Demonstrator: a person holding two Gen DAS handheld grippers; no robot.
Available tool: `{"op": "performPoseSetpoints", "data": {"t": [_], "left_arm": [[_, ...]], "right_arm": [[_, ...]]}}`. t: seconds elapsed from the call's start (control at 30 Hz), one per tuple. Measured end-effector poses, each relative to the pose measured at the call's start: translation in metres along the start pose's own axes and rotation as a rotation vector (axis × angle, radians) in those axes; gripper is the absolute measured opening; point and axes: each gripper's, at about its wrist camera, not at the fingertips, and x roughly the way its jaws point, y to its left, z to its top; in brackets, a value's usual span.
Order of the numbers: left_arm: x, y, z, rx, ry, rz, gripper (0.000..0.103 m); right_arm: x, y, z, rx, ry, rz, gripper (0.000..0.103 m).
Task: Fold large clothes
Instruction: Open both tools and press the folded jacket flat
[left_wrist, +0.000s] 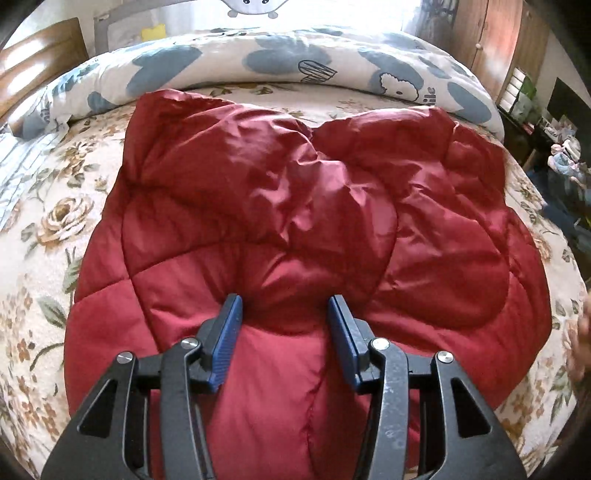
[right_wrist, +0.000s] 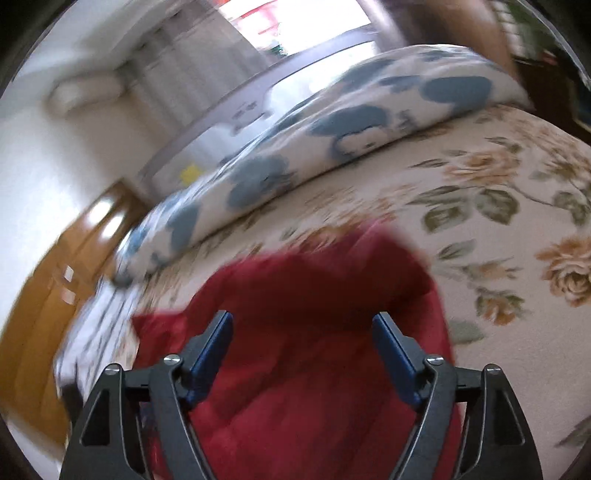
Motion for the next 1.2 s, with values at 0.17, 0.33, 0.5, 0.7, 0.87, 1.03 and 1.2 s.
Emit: {"op": "performPoseSetpoints", "data": {"t": [0.17,0.33,0.5,0.7,0.87,1.03,1.2], "left_arm": [[-0.004,-0.004,-0.003,-0.005,-0.003,0.002,0.047],[-0.011,0.017,0.0,-0.029,-0.034,0.033,0.046],[0.012,0.034,0.009,-0.05,-0.019,0.066,0.045],[0.032,0.043,0.016,-0.095,0.006,0.054,0.045],[0.029,0.041,0.014,-0.1,0.005,0.054,0.045],[0.022,0.043,0.016,-0.113,0.02,0.04,0.045],[0.01,0.046,0.015,-0.12,0.016,0.022,0.045]], "right_arm": [[0.043,0.015,-0.024,-0.184,0.151,-0.137,0.079],[0.065,-0.012,-0.023,-0.146,0.187,-0.149,0.079],[0.076,-0.024,-0.021,-0.106,0.194,-0.154,0.081],[0.081,-0.036,-0.022,-0.055,0.173,-0.145,0.081],[0.081,-0.037,-0.023,-0.048,0.169,-0.147,0.081],[0.077,-0.035,-0.017,-0.041,0.175,-0.15,0.081],[0.06,-0.025,-0.014,-0.079,0.159,-0.189,0.081]]}}
